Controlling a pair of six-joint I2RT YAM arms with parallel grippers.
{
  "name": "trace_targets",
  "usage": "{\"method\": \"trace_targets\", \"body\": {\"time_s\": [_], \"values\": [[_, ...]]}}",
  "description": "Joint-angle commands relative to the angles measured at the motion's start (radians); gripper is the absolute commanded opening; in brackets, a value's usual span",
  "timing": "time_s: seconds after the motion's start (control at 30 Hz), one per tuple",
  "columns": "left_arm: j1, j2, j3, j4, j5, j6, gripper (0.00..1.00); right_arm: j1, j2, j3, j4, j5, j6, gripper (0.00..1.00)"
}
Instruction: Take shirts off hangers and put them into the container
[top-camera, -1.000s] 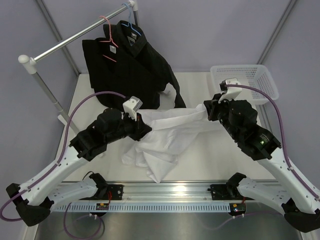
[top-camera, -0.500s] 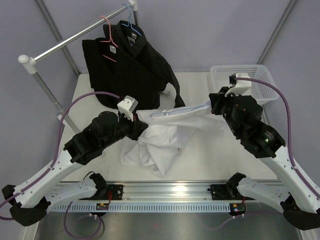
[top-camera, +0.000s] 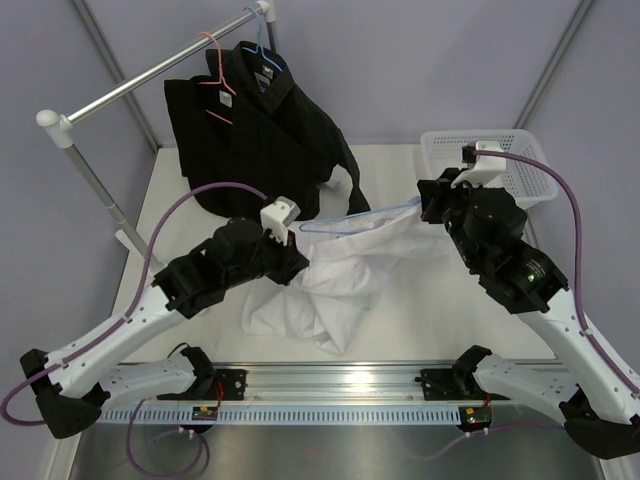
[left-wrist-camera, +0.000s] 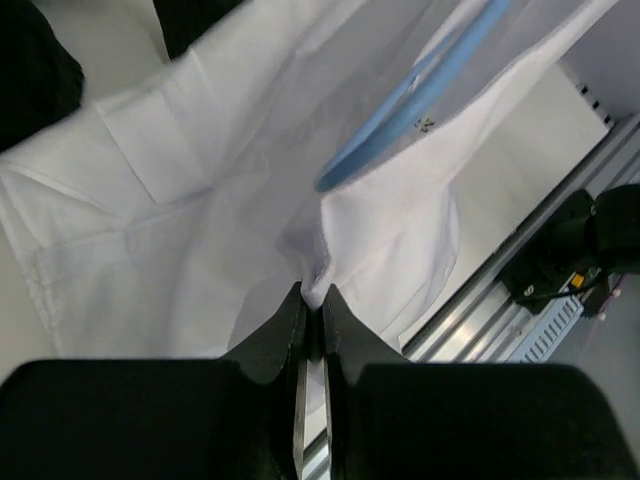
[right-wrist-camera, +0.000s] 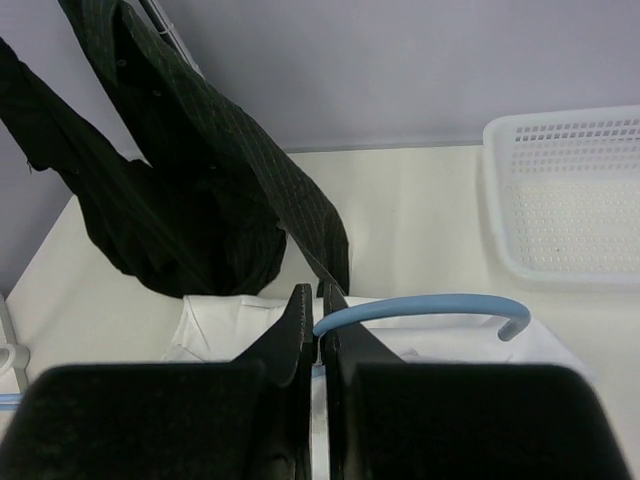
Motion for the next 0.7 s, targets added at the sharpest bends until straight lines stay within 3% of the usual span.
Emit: {"method": "trace_targets", "body": {"time_s": [0.0, 0.1, 0.13, 0.2, 0.23, 0.37, 0.47, 0.67], "values": [[-0.027, 0.013, -0.085, 0.007, 0.061, -0.032, 0.00, -0.018, -0.043, 0.029, 0.105, 0.041, -0.001, 0.00], [-0.029, -0.012, -0.128, 0.058, 0.057, -0.038, 0.01, -0.018, -0.066, 0.028, 0.106, -0.002, 0.007, 0.00], [-0.029, -0.015, -0.130, 0.067, 0.055, -0.038, 0.06, -0.019, -0.072, 0.022, 0.111, -0.025, 0.007, 0.00], [-0.029, -0.007, -0.119, 0.070, 0.067, -0.026, 0.21, -0.018, -0.088, -0.003, 0.116, -0.068, 0.001, 0.00], [-0.029, -0.002, -0.096, 0.070, 0.072, -0.019, 0.38, -0.018, -0.089, -0.014, 0.117, -0.101, -0.005, 0.00], [-0.029, -0.015, -0.021, 0.053, 0.057, 0.012, 0.77, -0.019, -0.100, -0.105, 0.119, -0.128, -0.032, 0.00], [-0.027, -0.044, 0.032, 0.007, 0.005, 0.052, 0.92, -0.019, -0.106, -0.155, 0.120, -0.118, -0.041, 0.00], [-0.027, -0.085, 0.115, -0.100, -0.008, 0.164, 0.99, -0.018, -0.091, -0.213, 0.143, -0.154, -0.082, 0.00]]}}
